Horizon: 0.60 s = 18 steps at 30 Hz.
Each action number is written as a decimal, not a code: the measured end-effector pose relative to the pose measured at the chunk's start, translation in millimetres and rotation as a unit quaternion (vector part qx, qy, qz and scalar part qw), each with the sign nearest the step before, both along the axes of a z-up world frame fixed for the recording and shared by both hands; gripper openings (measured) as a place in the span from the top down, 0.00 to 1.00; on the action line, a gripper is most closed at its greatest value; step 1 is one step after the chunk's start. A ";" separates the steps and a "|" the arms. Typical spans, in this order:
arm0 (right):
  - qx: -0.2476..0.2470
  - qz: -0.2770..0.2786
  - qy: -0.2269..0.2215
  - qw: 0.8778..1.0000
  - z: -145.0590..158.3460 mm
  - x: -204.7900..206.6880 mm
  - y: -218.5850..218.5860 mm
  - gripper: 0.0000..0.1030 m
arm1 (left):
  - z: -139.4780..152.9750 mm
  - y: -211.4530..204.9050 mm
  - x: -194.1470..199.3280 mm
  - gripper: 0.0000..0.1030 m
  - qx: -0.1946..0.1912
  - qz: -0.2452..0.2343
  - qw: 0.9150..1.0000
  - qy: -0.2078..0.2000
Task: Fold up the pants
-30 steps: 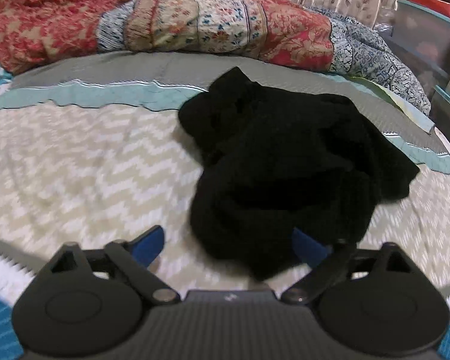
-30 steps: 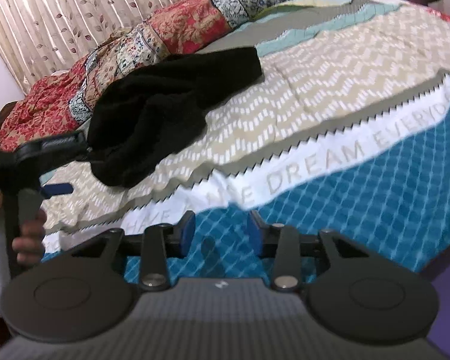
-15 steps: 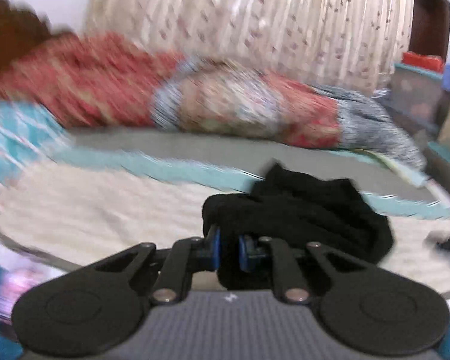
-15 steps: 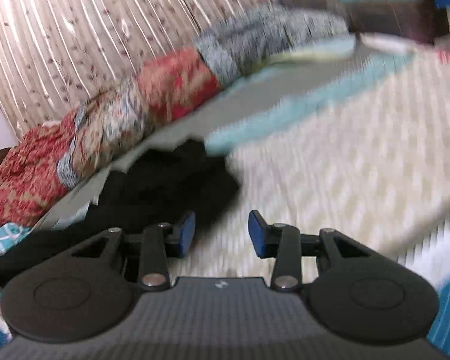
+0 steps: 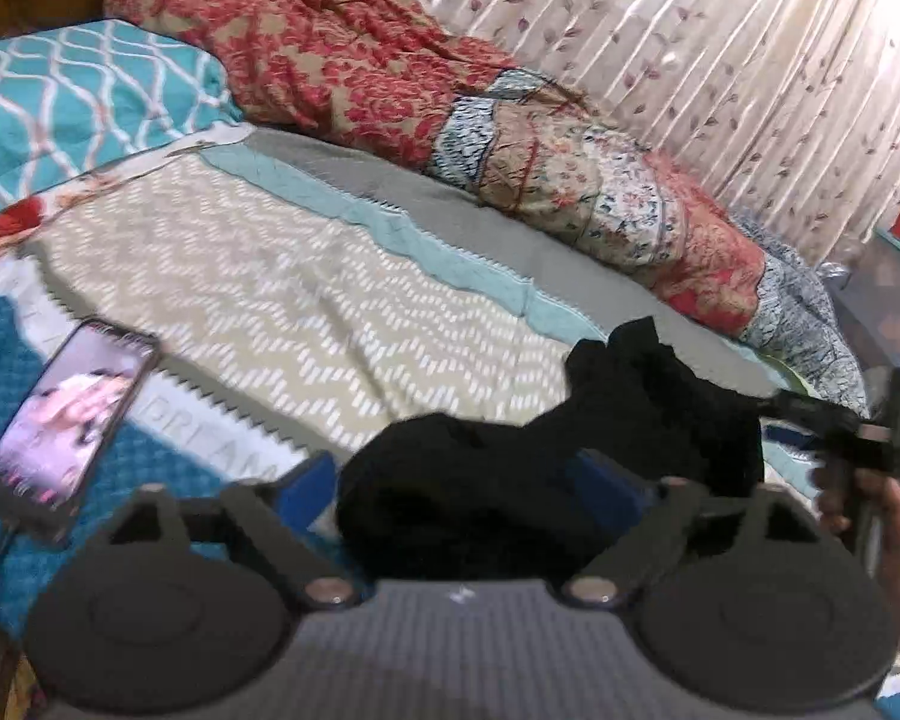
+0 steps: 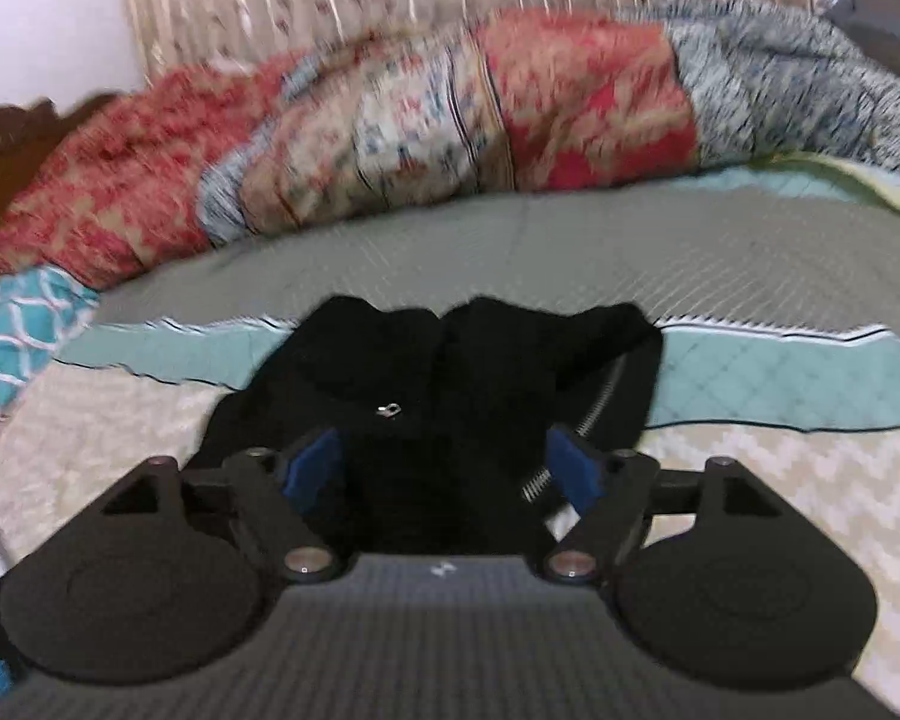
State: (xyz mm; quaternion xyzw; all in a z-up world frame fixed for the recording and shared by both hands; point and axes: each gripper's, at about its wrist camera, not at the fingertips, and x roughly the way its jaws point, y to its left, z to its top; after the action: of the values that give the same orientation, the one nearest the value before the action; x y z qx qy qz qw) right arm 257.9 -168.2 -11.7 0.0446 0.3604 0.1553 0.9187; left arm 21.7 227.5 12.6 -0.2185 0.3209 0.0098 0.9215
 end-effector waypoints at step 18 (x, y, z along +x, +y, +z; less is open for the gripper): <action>0.106 -0.370 -0.129 0.914 68.9 -229.3 -277.4 0.93 | 6.5 -43.7 -49.2 0.80 0.051 -0.141 0.985 -0.085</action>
State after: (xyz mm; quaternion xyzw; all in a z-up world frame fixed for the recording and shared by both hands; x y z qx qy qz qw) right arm 28.6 -445.6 57.3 0.2519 0.1775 -0.1541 0.9388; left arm -27.5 183.8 19.2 -0.1239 0.2678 -0.1229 0.9475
